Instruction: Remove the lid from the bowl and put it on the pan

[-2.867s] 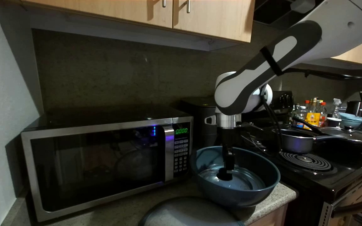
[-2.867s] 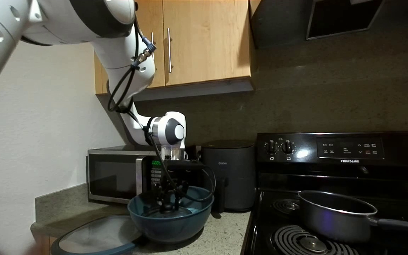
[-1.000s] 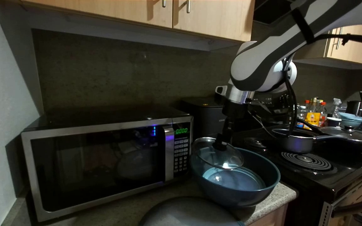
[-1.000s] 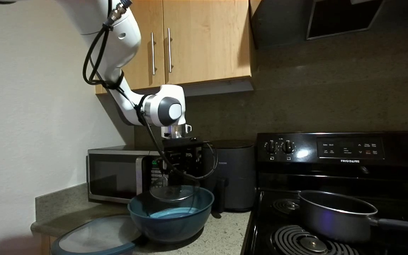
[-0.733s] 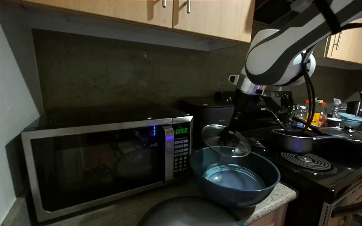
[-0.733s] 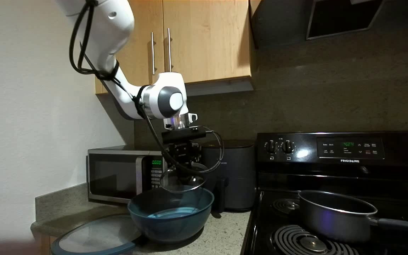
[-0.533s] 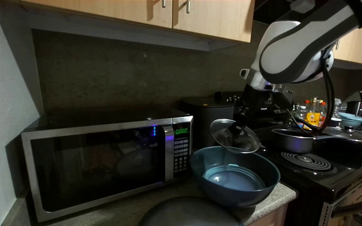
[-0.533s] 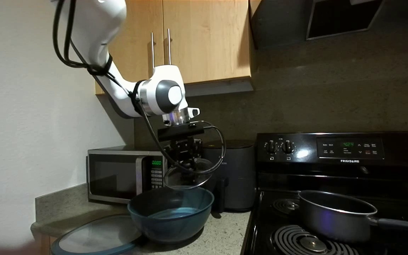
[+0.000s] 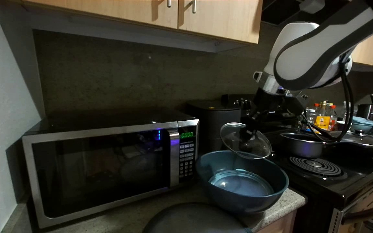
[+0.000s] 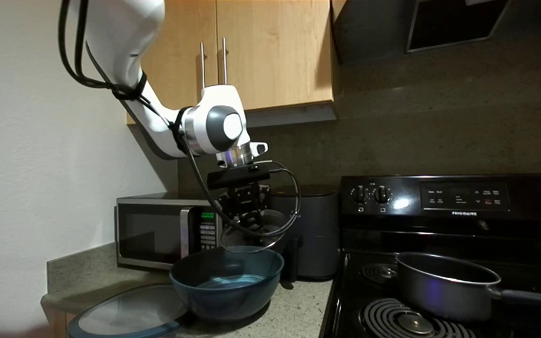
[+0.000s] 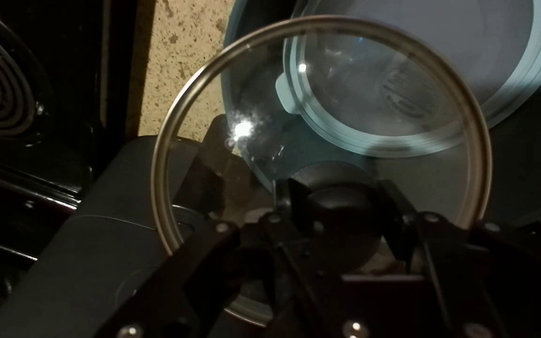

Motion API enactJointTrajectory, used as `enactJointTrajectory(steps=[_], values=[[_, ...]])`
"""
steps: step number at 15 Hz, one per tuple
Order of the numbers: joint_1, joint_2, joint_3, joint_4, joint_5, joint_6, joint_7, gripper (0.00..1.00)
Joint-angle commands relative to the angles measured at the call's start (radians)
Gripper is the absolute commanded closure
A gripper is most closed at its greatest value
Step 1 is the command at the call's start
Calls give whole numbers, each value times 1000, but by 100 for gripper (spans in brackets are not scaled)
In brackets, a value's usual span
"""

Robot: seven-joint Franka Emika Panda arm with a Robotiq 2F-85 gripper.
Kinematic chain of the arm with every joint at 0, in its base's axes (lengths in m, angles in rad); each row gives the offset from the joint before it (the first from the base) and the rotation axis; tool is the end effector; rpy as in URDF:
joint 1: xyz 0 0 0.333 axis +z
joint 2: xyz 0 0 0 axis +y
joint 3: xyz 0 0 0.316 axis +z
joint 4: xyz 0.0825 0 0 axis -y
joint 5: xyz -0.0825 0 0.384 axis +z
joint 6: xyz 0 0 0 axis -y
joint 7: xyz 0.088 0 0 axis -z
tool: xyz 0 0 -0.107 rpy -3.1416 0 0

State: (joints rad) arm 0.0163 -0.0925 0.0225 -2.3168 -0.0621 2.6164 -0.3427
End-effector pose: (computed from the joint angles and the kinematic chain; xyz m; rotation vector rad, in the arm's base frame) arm 0.5297 0.0221 0.4220 2.9165 0.6359 0.5758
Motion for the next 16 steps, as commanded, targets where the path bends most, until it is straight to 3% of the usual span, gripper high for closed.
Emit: enactJointTrajectory(steps=[1, 8, 9, 11, 13, 14, 16], values=[[-38, -97, -78, -12, 79, 15, -15, 77], [-144, -252, -304, -40, 198, -8, -4, 77], [-121, -184, -266, -11, 154, 2, 15, 52], [-146, -219, -314, -17, 162, -7, 11, 52], [-146, -231, -320, -26, 165, -11, 11, 52], [-143, -231, -316, -28, 166, -11, 11, 77], [-139, -207, -344, 5, 213, -3, 8, 77]])
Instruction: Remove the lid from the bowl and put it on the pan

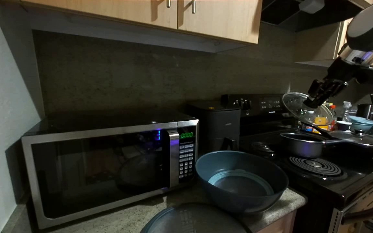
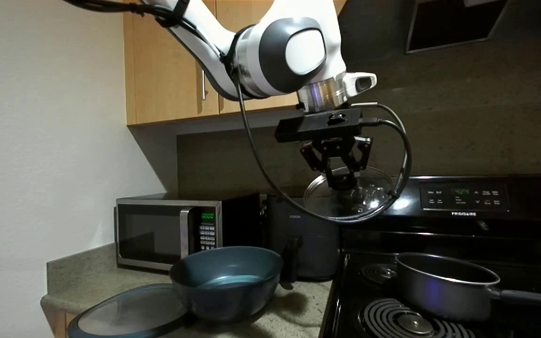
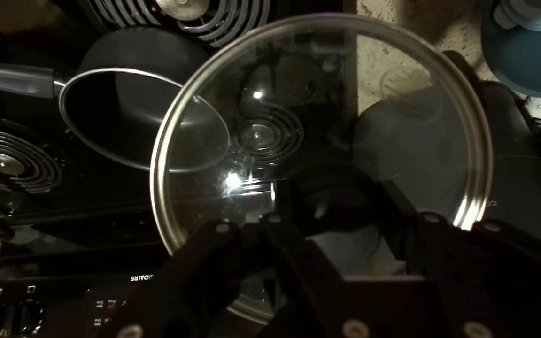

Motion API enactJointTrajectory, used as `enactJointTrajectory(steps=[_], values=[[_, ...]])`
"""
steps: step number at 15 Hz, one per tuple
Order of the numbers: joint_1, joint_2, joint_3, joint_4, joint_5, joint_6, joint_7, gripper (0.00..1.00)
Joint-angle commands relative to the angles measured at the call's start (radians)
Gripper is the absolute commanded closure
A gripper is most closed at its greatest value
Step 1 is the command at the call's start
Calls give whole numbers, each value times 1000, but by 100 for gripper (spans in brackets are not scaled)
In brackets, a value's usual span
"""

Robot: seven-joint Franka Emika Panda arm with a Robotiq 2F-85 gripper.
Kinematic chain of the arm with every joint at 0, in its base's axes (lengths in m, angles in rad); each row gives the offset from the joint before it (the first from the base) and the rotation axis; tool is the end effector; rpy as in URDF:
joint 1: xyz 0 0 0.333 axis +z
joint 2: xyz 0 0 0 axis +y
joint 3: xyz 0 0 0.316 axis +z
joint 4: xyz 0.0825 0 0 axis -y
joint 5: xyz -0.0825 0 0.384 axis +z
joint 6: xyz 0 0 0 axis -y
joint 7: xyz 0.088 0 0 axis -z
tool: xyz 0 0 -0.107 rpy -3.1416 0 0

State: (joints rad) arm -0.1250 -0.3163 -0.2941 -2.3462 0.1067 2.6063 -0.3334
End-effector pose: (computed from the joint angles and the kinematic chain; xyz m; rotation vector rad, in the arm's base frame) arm 0.4478 -0.2124 0.5137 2.9543 -0.2580 0.8882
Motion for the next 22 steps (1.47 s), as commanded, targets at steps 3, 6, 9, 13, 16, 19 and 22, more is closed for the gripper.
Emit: enactJointTrajectory(steps=[3, 6, 9, 13, 16, 19, 22], values=[[6, 65, -105, 106, 174, 9, -12, 77], [1, 157, -182, 228, 333, -19, -9, 77], [-34, 274, -214, 336, 495, -40, 31, 77], [-85, 269, -165, 305, 466, -24, 12, 52], [-88, 282, -159, 316, 468, -24, 24, 77], [-126, 380, -138, 403, 455, -116, 127, 77], [-154, 510, -93, 527, 463, -195, 259, 77]])
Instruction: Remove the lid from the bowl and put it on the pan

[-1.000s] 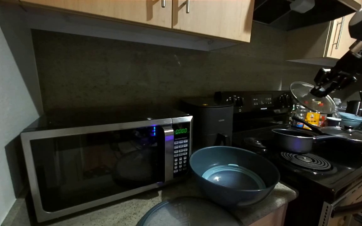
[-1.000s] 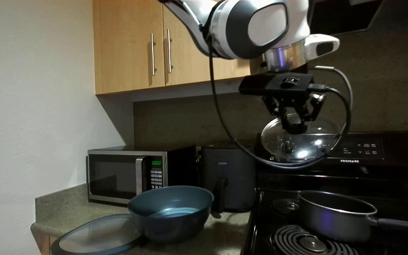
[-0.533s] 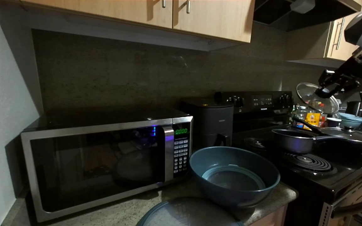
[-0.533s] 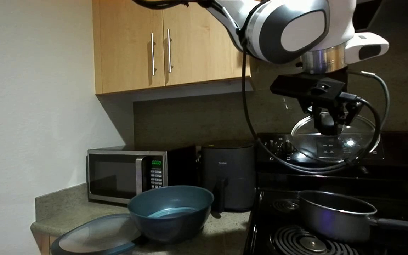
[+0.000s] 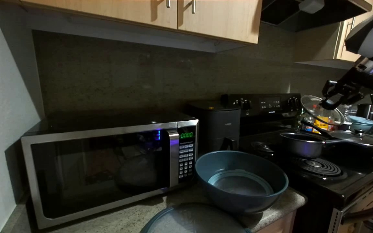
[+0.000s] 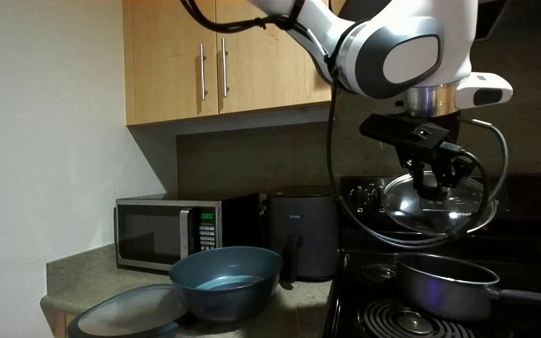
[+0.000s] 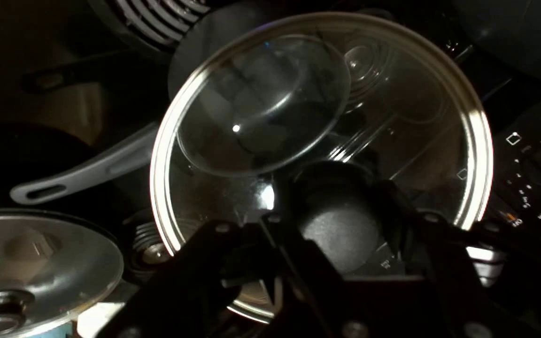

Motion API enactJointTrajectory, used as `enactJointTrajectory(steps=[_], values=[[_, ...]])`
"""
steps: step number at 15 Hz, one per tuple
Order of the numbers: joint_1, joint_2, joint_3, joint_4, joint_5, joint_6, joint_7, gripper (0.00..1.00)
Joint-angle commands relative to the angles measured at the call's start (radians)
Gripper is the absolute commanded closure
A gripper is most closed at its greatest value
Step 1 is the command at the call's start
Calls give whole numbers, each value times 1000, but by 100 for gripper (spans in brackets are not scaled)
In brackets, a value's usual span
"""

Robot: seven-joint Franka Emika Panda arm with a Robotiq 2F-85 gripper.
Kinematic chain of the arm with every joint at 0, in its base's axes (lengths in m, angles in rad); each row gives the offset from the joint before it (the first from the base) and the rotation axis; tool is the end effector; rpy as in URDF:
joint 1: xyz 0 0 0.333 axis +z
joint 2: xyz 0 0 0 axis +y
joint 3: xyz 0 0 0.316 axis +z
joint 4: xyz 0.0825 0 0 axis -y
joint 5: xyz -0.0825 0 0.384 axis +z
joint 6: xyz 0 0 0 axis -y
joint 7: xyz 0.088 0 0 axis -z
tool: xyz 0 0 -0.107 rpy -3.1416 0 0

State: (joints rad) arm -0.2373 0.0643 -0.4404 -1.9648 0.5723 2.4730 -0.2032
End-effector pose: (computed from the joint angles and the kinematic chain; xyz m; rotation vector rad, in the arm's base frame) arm 0.4756 -0.3785 0.4916 -2.5822 1.1537 -0.8421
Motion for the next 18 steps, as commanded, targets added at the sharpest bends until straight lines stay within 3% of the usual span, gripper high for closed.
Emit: enactJointTrajectory(steps=[1, 3, 4, 8, 9, 18], values=[[-54, 169, 70, 188, 1, -75, 168, 77], [-67, 255, 100, 286, -24, -90, 265, 77], [-77, 168, 116, 163, -21, -42, 185, 52], [-87, 267, 140, 265, -32, -45, 253, 52], [-90, 268, 139, 268, -32, -46, 253, 77], [-172, 372, 166, 370, -50, -184, 357, 77]])
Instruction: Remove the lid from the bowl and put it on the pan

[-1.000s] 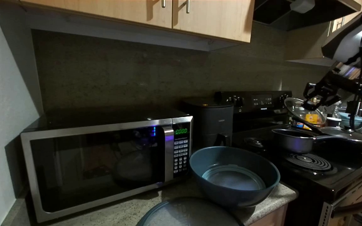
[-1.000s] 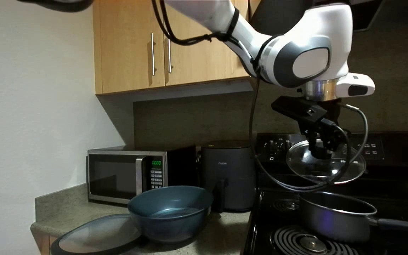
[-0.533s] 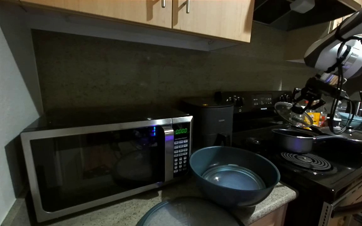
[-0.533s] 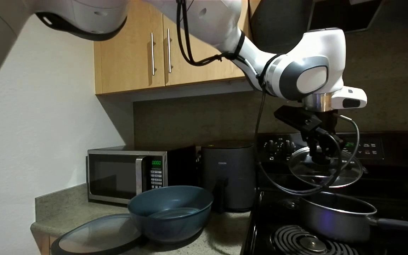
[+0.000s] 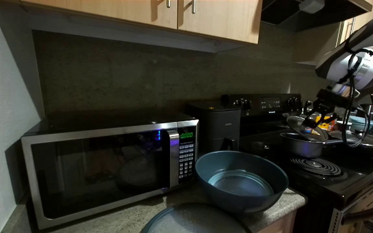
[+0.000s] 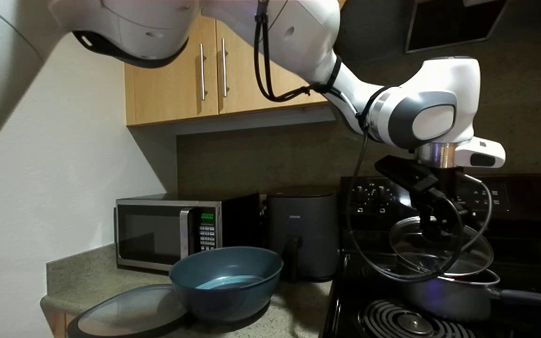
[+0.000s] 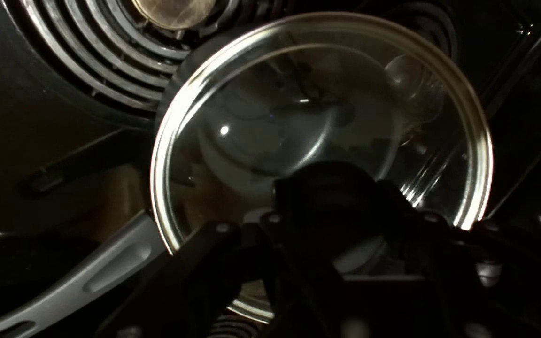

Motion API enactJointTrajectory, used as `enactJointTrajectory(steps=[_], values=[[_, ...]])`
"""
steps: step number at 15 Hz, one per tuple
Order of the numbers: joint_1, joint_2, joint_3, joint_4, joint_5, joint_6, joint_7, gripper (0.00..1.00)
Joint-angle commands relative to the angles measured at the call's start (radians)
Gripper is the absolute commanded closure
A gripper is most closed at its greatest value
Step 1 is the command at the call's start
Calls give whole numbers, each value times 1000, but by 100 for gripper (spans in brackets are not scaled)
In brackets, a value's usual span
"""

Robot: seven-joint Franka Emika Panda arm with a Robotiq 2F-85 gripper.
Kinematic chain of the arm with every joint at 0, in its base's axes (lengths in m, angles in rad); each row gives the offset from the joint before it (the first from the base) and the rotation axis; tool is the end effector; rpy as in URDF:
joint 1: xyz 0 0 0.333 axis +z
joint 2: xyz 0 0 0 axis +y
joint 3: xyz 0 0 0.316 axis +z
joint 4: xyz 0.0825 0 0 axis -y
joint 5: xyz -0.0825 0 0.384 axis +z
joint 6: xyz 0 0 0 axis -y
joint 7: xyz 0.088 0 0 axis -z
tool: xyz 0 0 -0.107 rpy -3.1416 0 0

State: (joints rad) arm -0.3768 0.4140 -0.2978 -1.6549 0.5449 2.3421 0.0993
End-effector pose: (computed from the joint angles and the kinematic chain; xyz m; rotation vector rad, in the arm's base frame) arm 0.5617 -0.4060 0.4106 -2.4693 1.4423 -0.5461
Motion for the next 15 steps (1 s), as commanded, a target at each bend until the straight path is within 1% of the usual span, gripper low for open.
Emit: enactJointTrajectory(steps=[1, 7, 8, 9, 11, 15], values=[[-39, 29, 26, 70, -21, -65, 56, 77], [-57, 58, 44, 127, -12, -129, 76, 77], [-55, 62, 46, 134, -3, -96, 81, 77], [-59, 65, 47, 147, 0, -91, 86, 77], [-51, 87, 50, 189, -6, -95, 127, 77], [-52, 154, 57, 280, -23, -139, 216, 77]])
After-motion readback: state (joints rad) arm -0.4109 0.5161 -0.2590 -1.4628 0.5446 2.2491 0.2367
